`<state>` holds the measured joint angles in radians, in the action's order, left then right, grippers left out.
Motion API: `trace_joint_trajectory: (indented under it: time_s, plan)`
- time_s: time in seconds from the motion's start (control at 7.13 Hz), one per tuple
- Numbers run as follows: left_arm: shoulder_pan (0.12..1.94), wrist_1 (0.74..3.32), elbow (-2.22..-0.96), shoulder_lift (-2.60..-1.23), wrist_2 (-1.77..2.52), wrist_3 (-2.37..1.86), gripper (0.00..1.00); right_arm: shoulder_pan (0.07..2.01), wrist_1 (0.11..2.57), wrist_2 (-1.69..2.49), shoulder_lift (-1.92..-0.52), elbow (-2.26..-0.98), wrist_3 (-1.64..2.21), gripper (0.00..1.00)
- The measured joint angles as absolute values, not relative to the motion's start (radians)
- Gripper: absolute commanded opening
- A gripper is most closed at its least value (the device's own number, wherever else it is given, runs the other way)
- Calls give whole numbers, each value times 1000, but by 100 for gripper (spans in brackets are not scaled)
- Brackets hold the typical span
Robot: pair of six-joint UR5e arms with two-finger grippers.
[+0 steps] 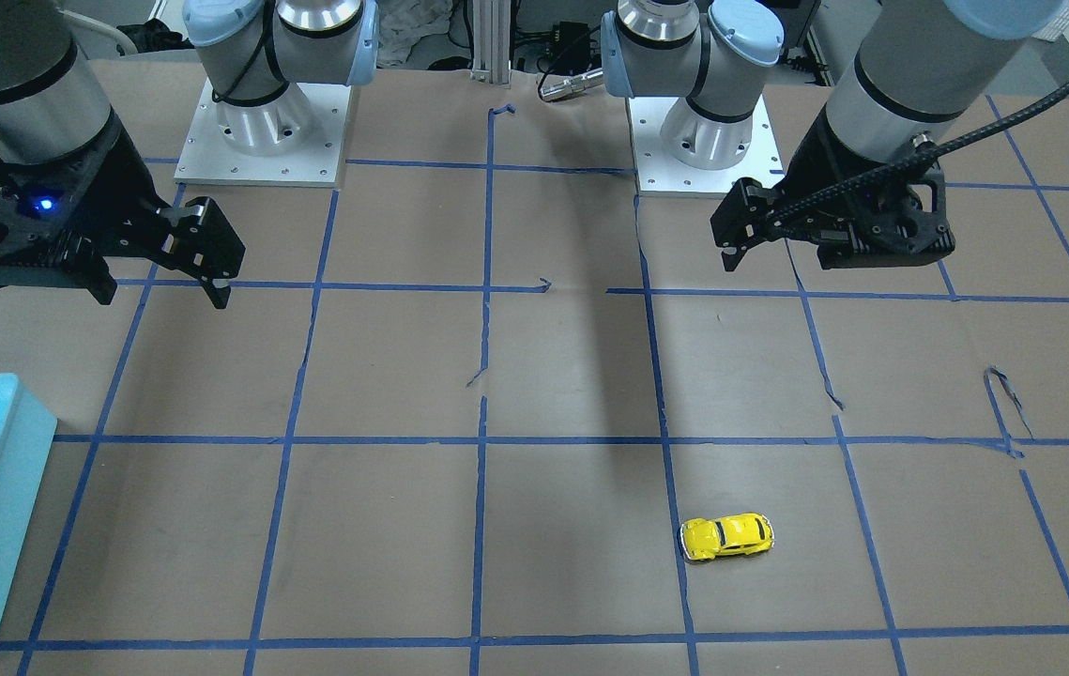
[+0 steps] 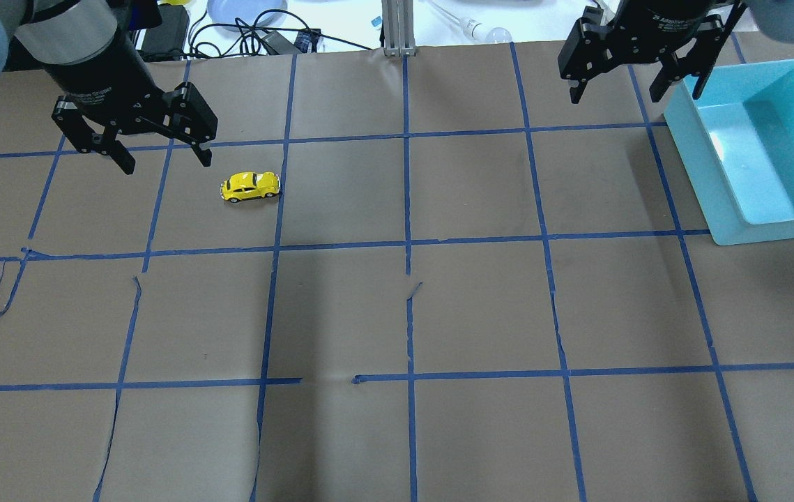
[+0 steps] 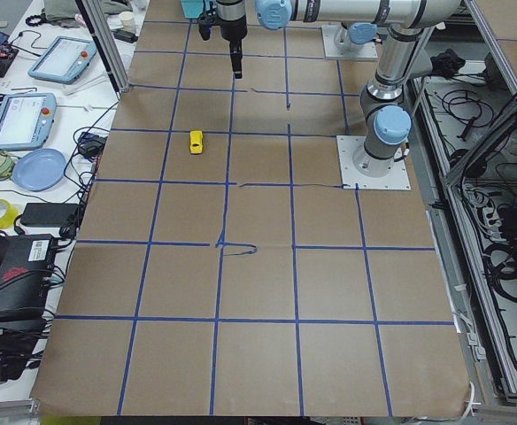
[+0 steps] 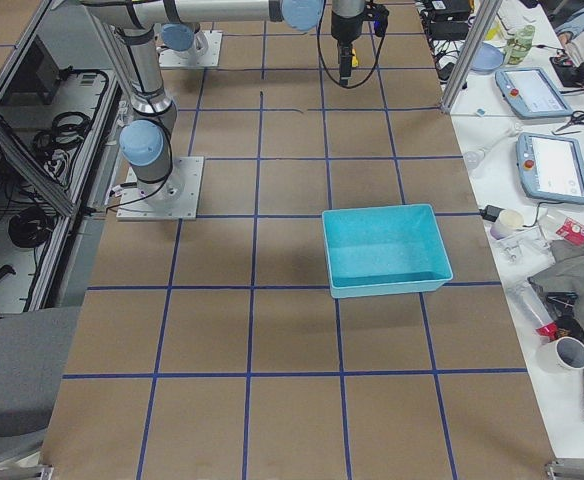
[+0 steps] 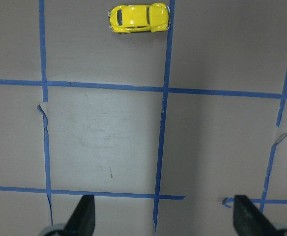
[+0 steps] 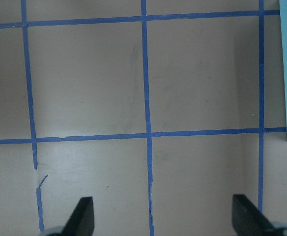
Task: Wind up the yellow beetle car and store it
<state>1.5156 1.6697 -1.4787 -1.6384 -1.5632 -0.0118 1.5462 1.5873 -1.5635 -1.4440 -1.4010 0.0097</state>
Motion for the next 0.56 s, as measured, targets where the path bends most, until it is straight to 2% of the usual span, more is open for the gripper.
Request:
trace_joint_trajectory:
  time_s: [0.56]
  plan:
    - [1515,1667,-1480,-1637,-1563,-11,100,1552,1584,-1584,-1446,-1402,21,100]
